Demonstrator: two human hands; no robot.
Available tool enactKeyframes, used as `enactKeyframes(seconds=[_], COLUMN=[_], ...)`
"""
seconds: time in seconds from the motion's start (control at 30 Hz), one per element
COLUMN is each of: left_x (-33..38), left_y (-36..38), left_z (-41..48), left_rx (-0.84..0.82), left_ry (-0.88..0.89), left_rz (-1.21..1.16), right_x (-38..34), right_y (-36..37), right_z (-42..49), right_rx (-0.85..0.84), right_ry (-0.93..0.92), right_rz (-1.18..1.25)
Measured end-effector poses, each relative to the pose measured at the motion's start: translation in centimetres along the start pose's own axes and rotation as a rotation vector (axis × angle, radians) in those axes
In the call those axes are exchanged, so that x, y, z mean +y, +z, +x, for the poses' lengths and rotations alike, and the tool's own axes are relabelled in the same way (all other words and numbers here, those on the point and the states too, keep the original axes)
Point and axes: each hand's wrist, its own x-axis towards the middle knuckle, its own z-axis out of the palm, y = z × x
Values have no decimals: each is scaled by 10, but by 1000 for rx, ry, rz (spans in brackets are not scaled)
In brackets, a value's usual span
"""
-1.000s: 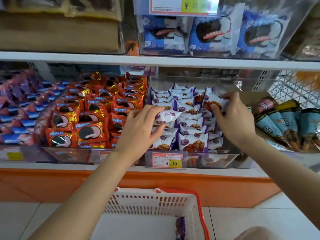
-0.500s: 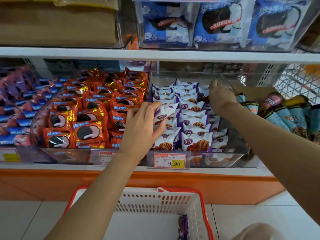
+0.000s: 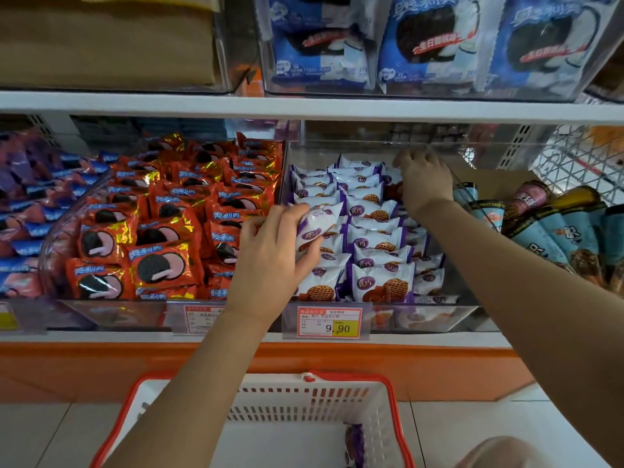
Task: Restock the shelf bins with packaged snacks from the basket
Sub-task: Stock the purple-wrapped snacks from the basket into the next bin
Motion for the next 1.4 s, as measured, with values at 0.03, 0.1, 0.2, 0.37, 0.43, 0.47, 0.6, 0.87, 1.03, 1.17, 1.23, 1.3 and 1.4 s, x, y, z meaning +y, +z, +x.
enactKeyframes(seconds=[0.03, 0.1, 0.2, 0.37, 0.43, 0.47, 0.6, 0.87, 1.03, 1.17, 1.23, 1.3, 1.4], left_x=[0, 0, -3, -3, -3, -3, -3, -2, 1, 1, 0, 1, 2], left_y=[0, 1, 2, 2, 3, 3, 2, 1, -3, -6, -8, -10, -12], left_z=[0, 0, -1, 0, 0, -1, -1, 0, 0, -1, -2, -3, -6], left_rx=[-2, -11, -23, -17, -14, -16, -23, 1, -29, -86, -92, -101, -111], left_ry=[-1, -6, -1, -3, -4, -3, -8, -4, -64, -143, -121, -116, -89], left_rz=[2, 9, 29, 16, 17, 17, 27, 42, -2, -128, -157, -179, -157], right_x=[0, 2, 4, 8, 4, 1, -8, 0, -15, -35, -43, -48, -49], right_y=[0, -2, -2, 0, -2, -3, -3, -27, -36, -49, -50, -52, -56], right_z=[0, 1, 3, 4, 2, 1, -1, -27, -70, -105, -111, -113, -114], right_rx=[-24, -53, -44, -10, -37, -53, -76, 10, 215, 121, 25, 8, 82], right_ry=[-16, -45, -65, -64, -38, -31, -35, 18, -149, -499, -625, -650, -627], right_rz=[-52, -158, -178, -7, -4, -30, -85, 180, 612, 763, 731, 716, 718])
